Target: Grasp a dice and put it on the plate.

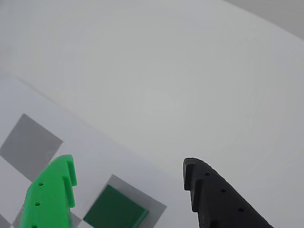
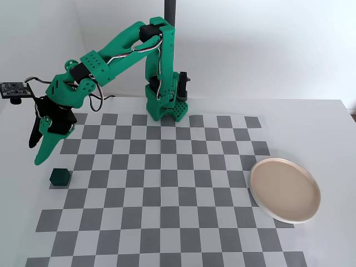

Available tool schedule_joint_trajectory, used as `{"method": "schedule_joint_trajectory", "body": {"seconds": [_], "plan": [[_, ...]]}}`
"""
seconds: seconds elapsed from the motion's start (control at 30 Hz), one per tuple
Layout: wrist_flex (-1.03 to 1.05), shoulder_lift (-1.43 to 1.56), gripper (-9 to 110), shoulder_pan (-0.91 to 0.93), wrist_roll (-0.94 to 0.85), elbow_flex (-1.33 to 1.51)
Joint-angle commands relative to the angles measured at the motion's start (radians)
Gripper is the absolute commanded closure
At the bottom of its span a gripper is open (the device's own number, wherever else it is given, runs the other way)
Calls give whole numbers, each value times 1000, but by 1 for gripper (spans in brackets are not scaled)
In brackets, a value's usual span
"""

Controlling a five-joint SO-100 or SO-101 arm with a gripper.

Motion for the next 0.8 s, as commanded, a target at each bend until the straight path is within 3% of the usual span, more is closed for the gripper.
{"method": "schedule_joint_trajectory", "body": {"seconds": [0.0, 0.77], "plan": [[6, 5, 82, 2, -23, -104], [12, -72, 78, -95, -81, -104]]}}
